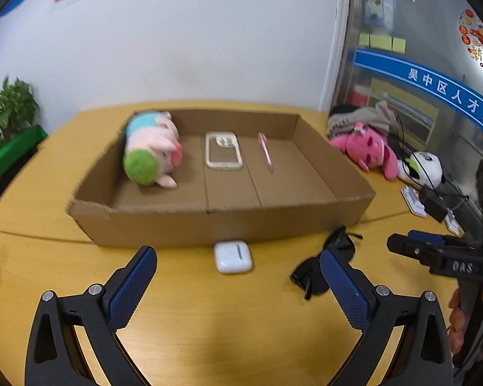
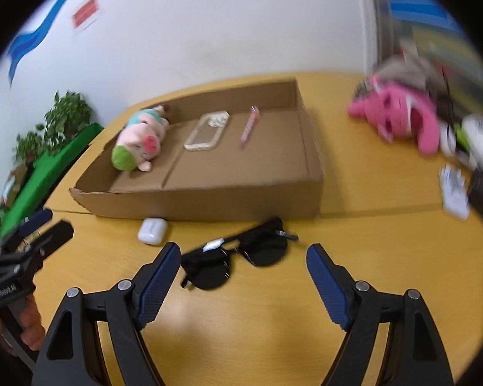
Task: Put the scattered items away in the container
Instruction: 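Move the right gripper toward the black sunglasses on the table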
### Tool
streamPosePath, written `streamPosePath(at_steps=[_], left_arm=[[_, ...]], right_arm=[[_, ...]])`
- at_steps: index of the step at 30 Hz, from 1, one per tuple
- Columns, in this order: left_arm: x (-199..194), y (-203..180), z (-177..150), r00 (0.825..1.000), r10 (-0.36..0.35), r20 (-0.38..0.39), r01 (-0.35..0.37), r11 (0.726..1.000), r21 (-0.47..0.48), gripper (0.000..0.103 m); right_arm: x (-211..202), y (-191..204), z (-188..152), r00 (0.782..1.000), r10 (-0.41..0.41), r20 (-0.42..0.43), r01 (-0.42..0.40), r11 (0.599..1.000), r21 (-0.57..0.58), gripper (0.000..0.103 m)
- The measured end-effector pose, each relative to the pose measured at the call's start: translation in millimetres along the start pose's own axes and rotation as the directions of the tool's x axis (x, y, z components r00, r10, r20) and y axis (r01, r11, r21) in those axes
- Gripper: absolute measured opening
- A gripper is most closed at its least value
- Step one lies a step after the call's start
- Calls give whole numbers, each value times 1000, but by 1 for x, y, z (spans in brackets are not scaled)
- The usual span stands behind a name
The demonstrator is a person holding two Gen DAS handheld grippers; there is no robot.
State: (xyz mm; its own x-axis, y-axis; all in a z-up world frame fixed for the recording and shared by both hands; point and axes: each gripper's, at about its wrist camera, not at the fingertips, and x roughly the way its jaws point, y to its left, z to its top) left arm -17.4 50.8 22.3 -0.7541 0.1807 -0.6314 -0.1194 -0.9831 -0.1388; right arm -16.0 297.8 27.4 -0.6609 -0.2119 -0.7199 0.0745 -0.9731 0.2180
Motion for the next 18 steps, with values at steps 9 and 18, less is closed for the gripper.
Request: streamPosePath(at_steps=[9,18], left_arm=[[65,-13,-17,965,-152,-215,135,987,-91,96],[87,-16,-26,944,-172,-283,144,983,-116,93]], right_arm=[[43,-33,-8,991,86,-102,-78,993,87,81],[91,-30,9,973,157,-170,-187,966,-180,81]])
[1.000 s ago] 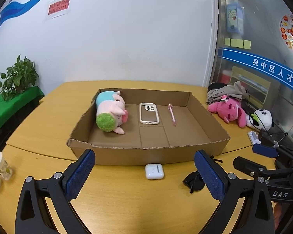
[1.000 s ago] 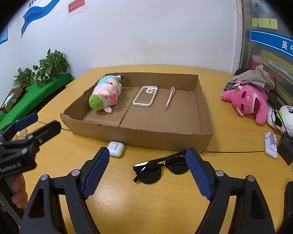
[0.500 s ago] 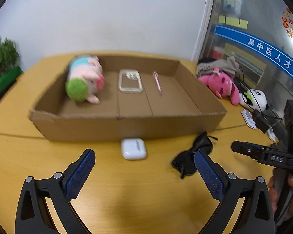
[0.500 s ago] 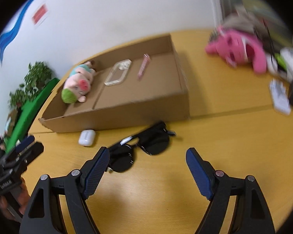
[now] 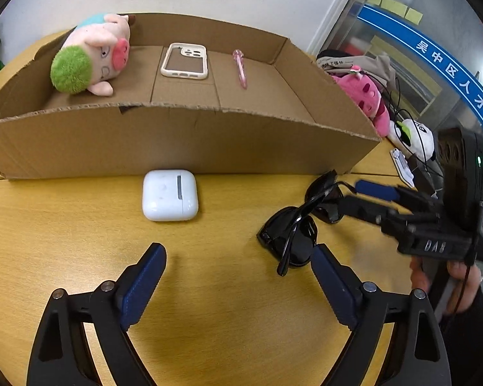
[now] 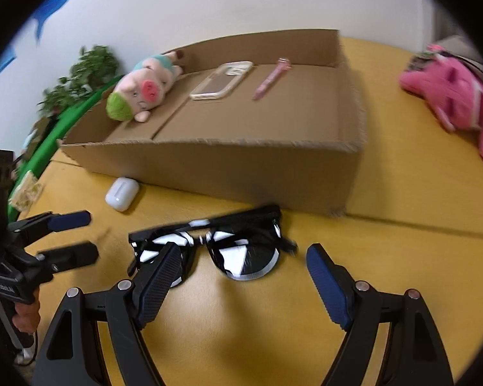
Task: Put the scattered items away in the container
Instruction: 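Move the right gripper toward the black sunglasses on the table, then close the right gripper on the sunglasses frame and lift them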
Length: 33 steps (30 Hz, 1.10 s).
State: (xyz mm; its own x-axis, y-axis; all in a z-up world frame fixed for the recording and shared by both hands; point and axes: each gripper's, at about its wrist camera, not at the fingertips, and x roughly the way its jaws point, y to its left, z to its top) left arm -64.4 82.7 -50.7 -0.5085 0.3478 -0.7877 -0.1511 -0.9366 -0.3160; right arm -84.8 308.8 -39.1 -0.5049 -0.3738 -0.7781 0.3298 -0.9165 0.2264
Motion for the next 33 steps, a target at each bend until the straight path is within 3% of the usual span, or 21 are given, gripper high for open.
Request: streamPosePath(at_steps=[3,6,9,12,15,19,24,30,31,33], left_arm=[[1,2,-2,1000,10,-10,-10,1000,0,93],[0,6,-4,1000,12,-12,-12,1000,0,93],[-3,14,-7,1000,26,-10,-26,1000,2,93],[-7,25,-11,1000,25,-12,-25,1000,-10,93],[-9,37,-15,1000,24,-16,-24,999,-27,93],[-12,51,-19,1000,-1,-16,0,998,-70,93],[-15,55,-22,999,-40,-20,38,994,-101,93],[-16,50,-26,998,-63,-30,60,992,-112,93],[-16,50,-26,998,-64,-27,61,992,-112,93],[-16,50,-26,998,-67,-21,64,992,-111,93]], right_arm=[[10,-4,7,996,91,-8,-91,996,-9,81],[26,4,4,992,103,-68,-106,994,-39,81],[21,22,-10,991,110,-75,-116,990,-80,82],[12,40,-29,970,220,-106,-226,973,-41,82],[-1,69,-51,958,250,-139,-264,960,-91,82],[-19,85,-52,969,215,-120,-231,963,-140,82],[-26,93,-27,984,147,-99,-164,968,-191,82],[25,104,-24,972,29,-234,-97,953,-288,84],[31,108,-27,973,-8,-230,-68,946,-317,82],[30,114,-30,971,-6,-238,-78,936,-342,81]])
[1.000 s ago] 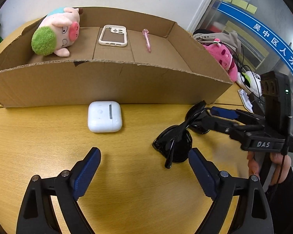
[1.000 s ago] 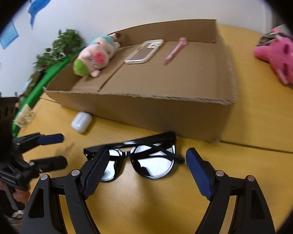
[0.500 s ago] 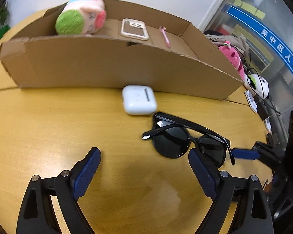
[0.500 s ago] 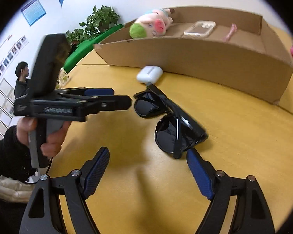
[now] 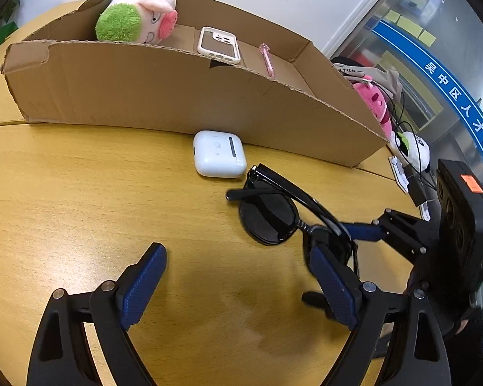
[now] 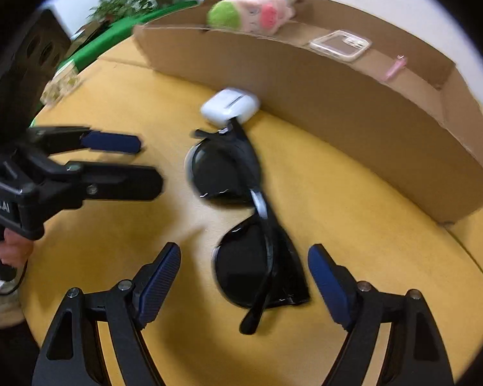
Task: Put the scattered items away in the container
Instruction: 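Close the right gripper on the sunglasses frame and lift them, then carry the sunglasses into the box and open the right gripper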
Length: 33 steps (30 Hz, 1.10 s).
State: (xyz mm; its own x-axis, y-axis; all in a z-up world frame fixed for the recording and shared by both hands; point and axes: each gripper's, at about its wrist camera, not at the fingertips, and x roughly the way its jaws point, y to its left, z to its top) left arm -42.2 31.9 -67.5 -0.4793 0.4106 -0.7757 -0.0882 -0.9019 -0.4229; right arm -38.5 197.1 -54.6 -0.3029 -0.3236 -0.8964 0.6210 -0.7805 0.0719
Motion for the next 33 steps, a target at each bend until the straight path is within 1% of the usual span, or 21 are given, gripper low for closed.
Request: streamPosePath(at_steps=[2,4,5,6,8,11,13,15,16,17,19,21,22,23,24,26,28,33], left_arm=[[1,0,2,1000,-22,0,22,1000,-9,93],[3,2,4,998,-55,6,55,998,-30,93],[4,2,5,997,-72,8,72,997,-42,93],[5,3,7,996,-85,7,85,995,-54,92],[8,5,12,993,-121,-3,120,989,-84,90],[13,9,19,984,-179,-3,177,973,-149,89],[16,10,21,979,-205,-12,199,964,-178,80],[23,8,21,970,-238,-40,227,955,-192,60],[27,8,20,962,-266,-60,249,947,-204,58],[27,7,19,961,-271,-55,255,944,-208,57],[29,7,17,959,-274,-66,255,943,-216,49],[32,12,16,953,-289,-86,260,932,-251,29],[36,16,15,949,-299,-96,263,925,-275,24],[36,18,14,950,-297,-97,260,923,-282,16],[36,19,14,953,-289,-95,251,924,-287,13],[35,22,13,947,-311,-86,270,911,-312,11],[27,18,14,943,-325,-65,291,905,-310,9],[5,5,25,950,-312,-32,293,918,-267,7]], right_arm=[[-2,6,-1,1000,-3,-4,3,1000,-22,75],[-4,9,-2,999,-38,-4,38,999,-36,63],[-5,9,-2,998,-55,-3,55,998,-33,60],[-7,7,-2,998,-56,3,56,998,-13,55],[-8,3,-1,999,-33,10,33,999,34,55],[-9,0,-5,999,-25,30,23,997,72,55],[-10,2,-8,999,-14,42,10,996,90,55],[-12,1,-12,998,7,57,-14,994,112,55],[-14,0,-14,998,25,65,-33,992,126,55],[-13,0,-13,997,39,70,-48,990,135,55],[-15,-2,-16,995,52,82,-65,986,154,54],[-15,-5,-18,992,79,99,-97,978,184,54],[-16,-7,-20,989,98,107,-118,973,199,54],[-17,-9,-24,985,124,120,-148,966,212,54],[-17,-9,-25,982,140,128,-165,962,217,54],[-17,-7,-26,980,146,133,-172,962,213,54],[-18,-6,-27,980,146,134,-172,961,216,54],[-24,-3,-27,972,165,166,-199,954,223,54]])
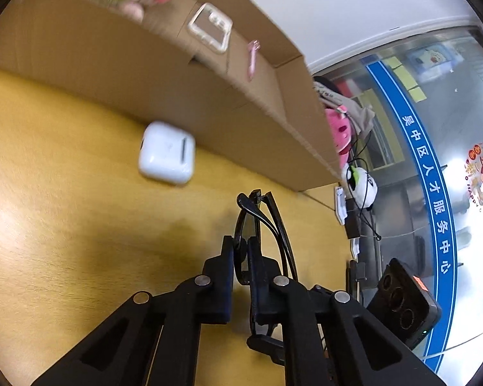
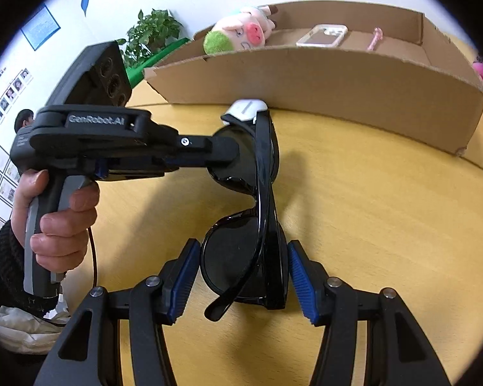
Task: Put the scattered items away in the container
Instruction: 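Carry the sunglasses into the box and open the right gripper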
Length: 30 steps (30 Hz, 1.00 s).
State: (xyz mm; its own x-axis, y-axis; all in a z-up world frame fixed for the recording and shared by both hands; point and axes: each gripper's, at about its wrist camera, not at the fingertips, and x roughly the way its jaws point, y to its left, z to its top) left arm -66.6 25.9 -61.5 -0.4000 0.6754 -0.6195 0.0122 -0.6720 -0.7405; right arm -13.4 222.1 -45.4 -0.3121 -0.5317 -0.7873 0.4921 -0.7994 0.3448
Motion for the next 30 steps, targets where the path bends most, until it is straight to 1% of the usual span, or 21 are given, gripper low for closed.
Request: streamPosePath(at_steps=[2,5,7,11,13,16,19,22,26,30], left_arm=[[-8,-9,6,1000,3,16,-4,1000,11,7],[-21,-24,21,999,-11,38,10,999,35,7],[-28,-36,34,999,-18,51,15,998,60,7],[-42,-60,66,996,-41,80,31,993,114,7],[-46,-71,83,995,-39,94,25,990,139,7],[-51,-76,111,993,-43,112,27,990,139,7],[-53,-72,134,991,-33,131,17,993,117,7],[-51,-58,158,991,-19,133,10,998,67,6],[-37,-33,185,994,4,106,-2,1000,-13,6],[-15,-2,202,998,19,62,-11,994,-112,6]], right_arm=[[-5,1,4,999,18,27,-18,1000,5,54],[-19,3,14,996,47,79,-48,999,13,54],[-28,5,24,993,47,112,-47,999,4,54],[-45,3,56,982,46,181,-45,999,-7,54],[-50,1,73,979,35,201,-32,999,-17,54],[-55,2,100,975,22,220,-14,999,-34,54],[-52,-1,130,975,40,221,-30,998,-48,54],[-42,-9,158,975,95,200,-90,995,-32,55],[-15,-19,190,983,129,129,-131,991,9,55],[18,-36,210,986,158,50,-162,984,70,55]])
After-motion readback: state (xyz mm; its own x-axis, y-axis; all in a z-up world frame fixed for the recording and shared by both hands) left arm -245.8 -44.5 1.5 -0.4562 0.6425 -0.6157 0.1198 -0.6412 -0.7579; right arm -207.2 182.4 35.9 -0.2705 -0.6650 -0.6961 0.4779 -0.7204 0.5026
